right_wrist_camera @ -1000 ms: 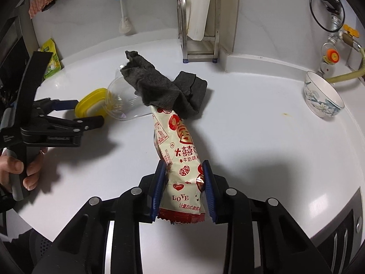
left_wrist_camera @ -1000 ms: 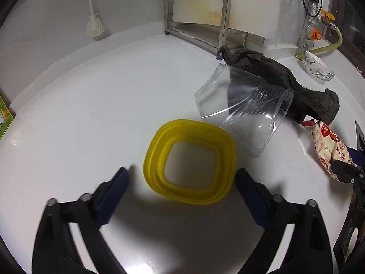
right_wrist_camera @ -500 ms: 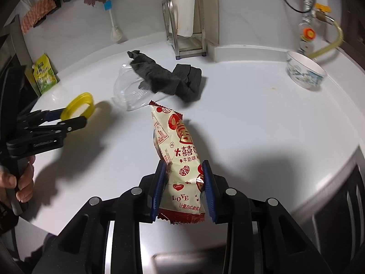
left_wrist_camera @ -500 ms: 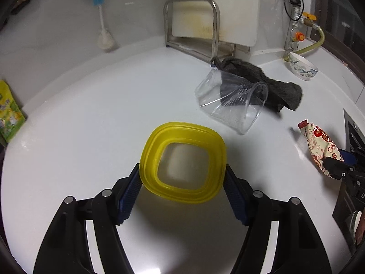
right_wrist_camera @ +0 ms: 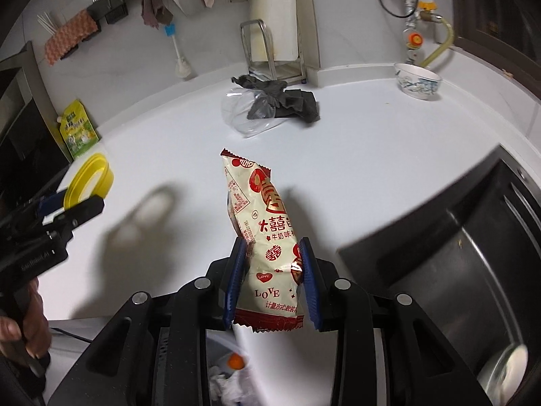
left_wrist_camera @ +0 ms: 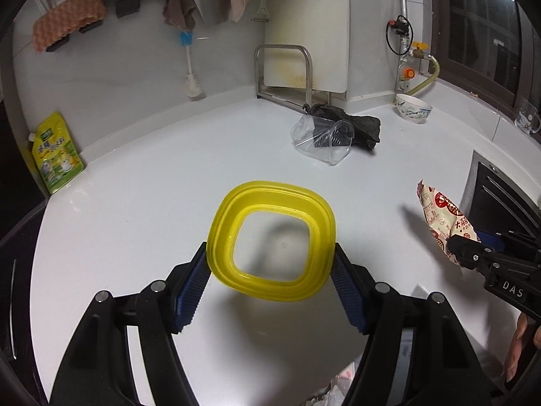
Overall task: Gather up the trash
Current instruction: 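Carry wrapper and yellow lid over the bin and open both tools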
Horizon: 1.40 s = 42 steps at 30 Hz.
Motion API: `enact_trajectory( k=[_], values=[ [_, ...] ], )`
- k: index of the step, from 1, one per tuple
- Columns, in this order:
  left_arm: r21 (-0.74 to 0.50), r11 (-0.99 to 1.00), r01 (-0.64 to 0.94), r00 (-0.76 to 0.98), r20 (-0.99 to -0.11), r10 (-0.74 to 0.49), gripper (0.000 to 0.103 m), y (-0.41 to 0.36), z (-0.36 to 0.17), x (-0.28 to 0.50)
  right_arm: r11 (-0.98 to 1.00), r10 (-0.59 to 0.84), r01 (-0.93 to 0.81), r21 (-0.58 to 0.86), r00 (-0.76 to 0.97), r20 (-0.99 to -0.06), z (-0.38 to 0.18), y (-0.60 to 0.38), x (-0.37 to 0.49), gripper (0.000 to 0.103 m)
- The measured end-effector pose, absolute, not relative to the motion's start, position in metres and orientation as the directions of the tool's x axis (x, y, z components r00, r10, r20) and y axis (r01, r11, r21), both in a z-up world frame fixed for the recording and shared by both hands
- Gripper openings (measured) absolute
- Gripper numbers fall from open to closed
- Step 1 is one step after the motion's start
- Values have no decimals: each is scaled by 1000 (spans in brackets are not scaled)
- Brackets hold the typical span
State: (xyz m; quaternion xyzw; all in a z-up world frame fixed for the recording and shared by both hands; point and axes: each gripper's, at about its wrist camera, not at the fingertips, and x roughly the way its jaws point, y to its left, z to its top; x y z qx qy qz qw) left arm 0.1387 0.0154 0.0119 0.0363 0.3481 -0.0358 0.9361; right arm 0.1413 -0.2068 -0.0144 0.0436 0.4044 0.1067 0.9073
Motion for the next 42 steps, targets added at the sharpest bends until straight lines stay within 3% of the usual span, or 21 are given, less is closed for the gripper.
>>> enact_trajectory(
  k=[12,22,42],
  values=[
    [70,991,111,801,-597,-48,68,19,15,51,995,50,20,99,754,-655,1,-184,34,32],
    [69,988,135,795,-603,-67,68,12,1,8,988,-60,137,70,761,-646,-22,-175,-33,32],
    [98,978,186,732,-678,-71,68,-3,-47,-22,986,-102,165,16,679,-727,-71,-170,-70,32]
  ],
)
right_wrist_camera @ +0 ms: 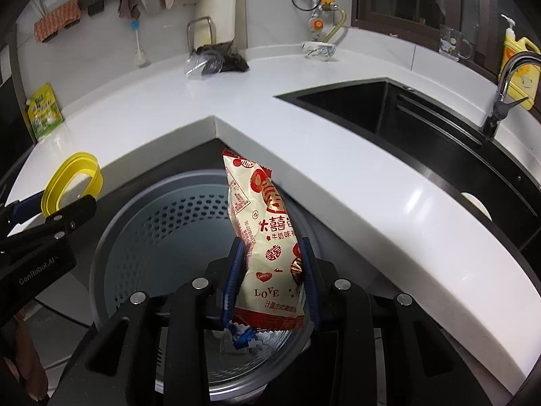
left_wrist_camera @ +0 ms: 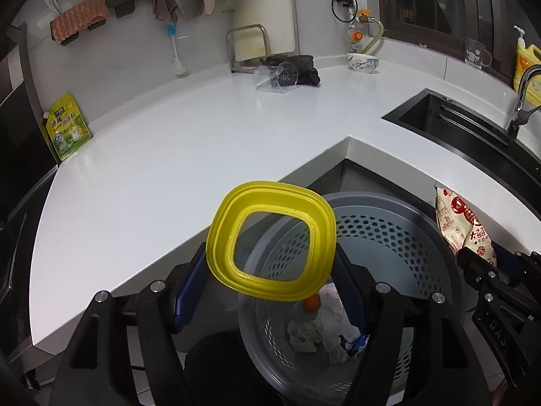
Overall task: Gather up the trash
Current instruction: 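Carry wrapper and yellow lid over the bin and open both tools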
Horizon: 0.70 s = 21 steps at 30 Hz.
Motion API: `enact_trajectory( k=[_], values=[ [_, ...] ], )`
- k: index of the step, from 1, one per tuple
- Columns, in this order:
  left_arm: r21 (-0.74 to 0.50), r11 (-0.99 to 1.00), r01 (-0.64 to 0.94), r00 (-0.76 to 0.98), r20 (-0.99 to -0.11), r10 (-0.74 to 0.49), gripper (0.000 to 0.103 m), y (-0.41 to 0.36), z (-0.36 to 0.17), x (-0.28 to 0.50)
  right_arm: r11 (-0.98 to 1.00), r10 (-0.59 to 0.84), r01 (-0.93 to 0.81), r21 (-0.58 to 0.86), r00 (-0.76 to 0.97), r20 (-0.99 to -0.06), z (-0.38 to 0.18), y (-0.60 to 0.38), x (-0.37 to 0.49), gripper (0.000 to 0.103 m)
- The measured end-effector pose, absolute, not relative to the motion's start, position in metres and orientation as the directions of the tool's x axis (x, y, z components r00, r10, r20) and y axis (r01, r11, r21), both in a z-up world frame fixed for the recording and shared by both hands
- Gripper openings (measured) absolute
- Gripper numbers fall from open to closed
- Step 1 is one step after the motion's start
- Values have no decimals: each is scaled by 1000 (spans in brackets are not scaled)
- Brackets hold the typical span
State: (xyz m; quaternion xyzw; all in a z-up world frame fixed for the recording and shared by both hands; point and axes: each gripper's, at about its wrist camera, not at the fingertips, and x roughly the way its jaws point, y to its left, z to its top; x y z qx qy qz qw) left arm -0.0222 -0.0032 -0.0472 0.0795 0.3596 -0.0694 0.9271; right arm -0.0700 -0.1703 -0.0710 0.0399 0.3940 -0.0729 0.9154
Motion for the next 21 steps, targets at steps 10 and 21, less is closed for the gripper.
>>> enact_trajectory(
  k=[10,21],
  values=[
    [77,980,181,706,-705,-75,70,2,-56,-18,991,-58,130,35,648,-760,-84,-164,-64,35],
    [76,982,174,708,-702,-71,84,1,-56,-18,988,-58,147,54,662,-748,-80,-169,-66,54]
  ],
)
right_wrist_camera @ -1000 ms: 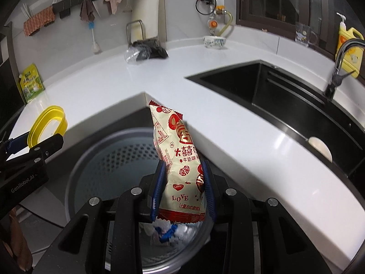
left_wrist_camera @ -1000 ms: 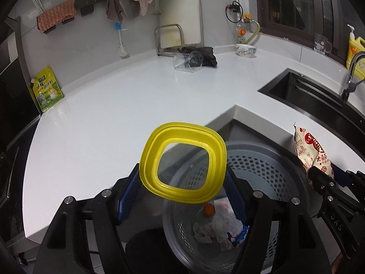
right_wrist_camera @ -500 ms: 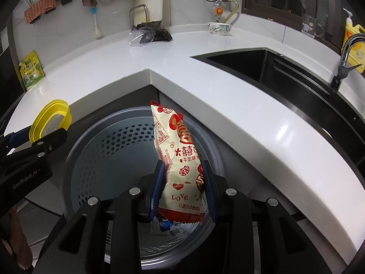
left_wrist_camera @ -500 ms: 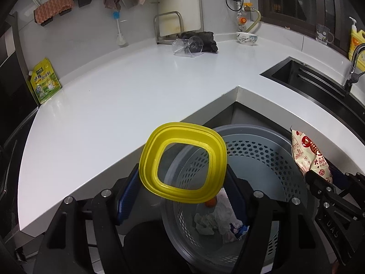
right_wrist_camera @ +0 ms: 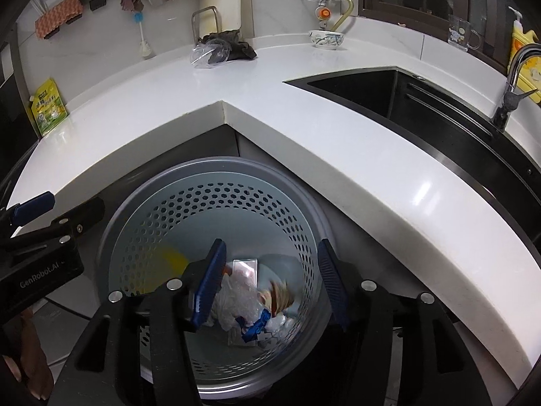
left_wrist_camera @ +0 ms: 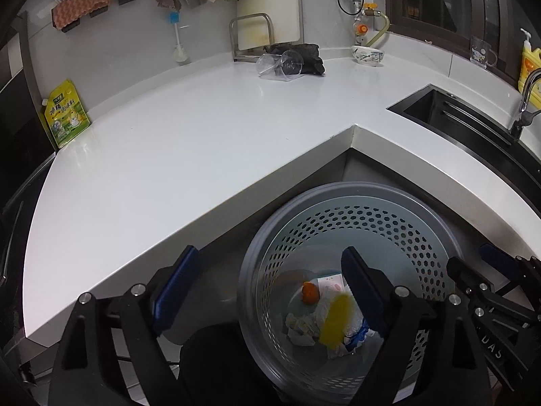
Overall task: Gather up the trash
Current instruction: 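Carry wrapper and yellow lid over the bin and open both tools, then move both open tools back to the grey cloth and clear cup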
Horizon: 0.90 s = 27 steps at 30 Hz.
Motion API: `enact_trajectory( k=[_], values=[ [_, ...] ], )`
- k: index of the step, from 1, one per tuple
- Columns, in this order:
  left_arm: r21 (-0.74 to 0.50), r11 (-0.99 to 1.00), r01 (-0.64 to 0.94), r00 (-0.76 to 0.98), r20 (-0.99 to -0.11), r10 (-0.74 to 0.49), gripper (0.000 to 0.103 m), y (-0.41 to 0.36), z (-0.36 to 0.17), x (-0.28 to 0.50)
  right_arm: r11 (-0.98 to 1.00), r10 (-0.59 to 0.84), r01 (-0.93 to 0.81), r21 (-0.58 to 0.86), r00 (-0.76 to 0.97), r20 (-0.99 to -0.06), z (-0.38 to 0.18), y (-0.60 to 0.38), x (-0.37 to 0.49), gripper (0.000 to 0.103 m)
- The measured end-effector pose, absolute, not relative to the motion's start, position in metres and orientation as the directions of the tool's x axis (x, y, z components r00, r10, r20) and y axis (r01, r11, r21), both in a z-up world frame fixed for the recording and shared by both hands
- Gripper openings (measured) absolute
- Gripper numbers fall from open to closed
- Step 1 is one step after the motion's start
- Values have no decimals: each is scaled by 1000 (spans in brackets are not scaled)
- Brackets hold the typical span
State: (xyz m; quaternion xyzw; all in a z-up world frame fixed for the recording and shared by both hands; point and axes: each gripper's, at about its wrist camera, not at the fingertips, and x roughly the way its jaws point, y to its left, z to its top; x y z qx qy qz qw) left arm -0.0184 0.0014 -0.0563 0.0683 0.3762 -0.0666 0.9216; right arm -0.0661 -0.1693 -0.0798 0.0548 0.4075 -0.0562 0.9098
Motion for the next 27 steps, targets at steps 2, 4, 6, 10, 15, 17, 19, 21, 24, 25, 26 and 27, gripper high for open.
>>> enact_trajectory(
  k=[2,4,6,10,15,17,19,21,24,25,26,27],
  values=[
    [76,982,171,707,-703,-69,85,2,-56,-18,987,-55,151,60,660,-750,-80,-170,-66,54],
    [75,983,170,707,-704,-68,85,3,-56,-19,987,-52,150,64,659,-750,-81,-171,-68,54],
    [76,983,170,708,-703,-68,85,3,-56,-18,987,-48,148,67,661,-749,-81,-171,-68,54],
    [75,983,168,710,-701,-68,85,3,-55,-19,987,-42,143,72,665,-745,-79,-170,-69,56],
    [64,985,159,713,-698,-69,89,7,-52,-18,988,-33,133,76,672,-740,-78,-168,-70,58],
    [60,986,158,711,-699,-72,89,8,-52,-18,988,-30,130,79,674,-738,-78,-168,-71,58],
    [60,985,160,711,-700,-73,89,8,-52,-18,989,-22,123,83,675,-737,-77,-168,-70,59],
    [59,985,163,710,-700,-76,89,9,-52,-18,990,-20,118,83,680,-733,-76,-168,-70,60],
    [55,985,162,705,-705,-76,89,11,-52,-17,990,-13,113,90,688,-726,-75,-170,-69,62],
    [55,986,160,704,-706,-74,89,12,-52,-16,990,-9,110,92,688,-726,-74,-171,-68,62],
    [54,986,157,703,-708,-73,89,13,-52,-15,990,-7,108,93,687,-726,-74,-170,-67,62],
    [51,987,154,702,-708,-73,89,14,-51,-14,990,-3,104,95,687,-727,-74,-171,-66,62]
  ],
)
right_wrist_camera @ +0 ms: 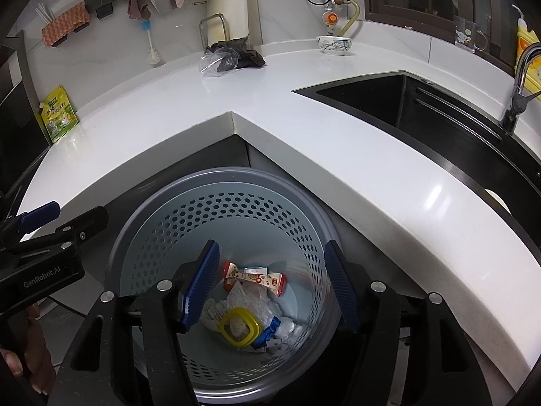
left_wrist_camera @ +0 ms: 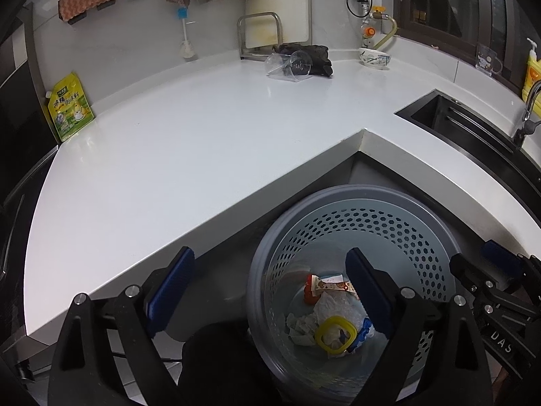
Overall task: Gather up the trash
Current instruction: 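Move both open tools back to the grey cloth and clear cup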
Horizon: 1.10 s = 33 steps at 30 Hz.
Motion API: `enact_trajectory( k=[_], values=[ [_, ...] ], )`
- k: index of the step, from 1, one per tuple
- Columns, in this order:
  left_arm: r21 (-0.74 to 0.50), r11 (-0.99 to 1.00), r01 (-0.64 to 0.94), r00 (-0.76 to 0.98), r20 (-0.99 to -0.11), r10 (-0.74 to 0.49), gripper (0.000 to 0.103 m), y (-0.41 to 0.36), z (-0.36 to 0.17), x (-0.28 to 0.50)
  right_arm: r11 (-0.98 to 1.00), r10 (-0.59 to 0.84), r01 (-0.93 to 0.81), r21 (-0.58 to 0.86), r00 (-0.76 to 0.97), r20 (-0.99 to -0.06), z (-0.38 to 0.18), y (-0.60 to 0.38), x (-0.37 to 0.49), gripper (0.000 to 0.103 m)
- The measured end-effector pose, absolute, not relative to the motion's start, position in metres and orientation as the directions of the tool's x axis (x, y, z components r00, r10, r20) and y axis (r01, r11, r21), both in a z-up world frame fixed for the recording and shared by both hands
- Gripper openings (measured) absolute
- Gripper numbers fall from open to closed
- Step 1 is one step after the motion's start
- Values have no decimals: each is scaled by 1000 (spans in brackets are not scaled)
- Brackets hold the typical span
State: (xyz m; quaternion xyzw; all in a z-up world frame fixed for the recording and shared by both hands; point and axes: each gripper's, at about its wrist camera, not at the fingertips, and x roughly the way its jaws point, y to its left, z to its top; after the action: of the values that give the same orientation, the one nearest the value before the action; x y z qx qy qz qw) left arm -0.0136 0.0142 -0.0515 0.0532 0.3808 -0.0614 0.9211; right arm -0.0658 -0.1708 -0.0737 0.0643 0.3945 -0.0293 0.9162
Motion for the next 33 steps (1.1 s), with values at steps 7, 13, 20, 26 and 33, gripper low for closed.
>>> enact_trajectory(
  k=[7,13,20,26,33],
  values=[
    [28,990,141,690,-720,-79,91,18,-50,-2,991,19,81,104,692,-722,-71,-170,-54,67],
    [1,990,143,678,-728,-97,92,18,-46,10,992,30,69,109,702,-711,-64,-173,-38,71],
    [-28,989,145,696,-708,-122,95,17,-26,40,990,65,41,137,726,-685,-43,-184,0,75],
    [-16,992,126,718,-689,-102,95,14,-10,84,996,62,2,95,741,-669,-24,-193,52,75],
    [1,995,99,754,-653,-74,96,3,10,146,997,76,-43,67,758,-648,1,-209,129,75]
  ],
)
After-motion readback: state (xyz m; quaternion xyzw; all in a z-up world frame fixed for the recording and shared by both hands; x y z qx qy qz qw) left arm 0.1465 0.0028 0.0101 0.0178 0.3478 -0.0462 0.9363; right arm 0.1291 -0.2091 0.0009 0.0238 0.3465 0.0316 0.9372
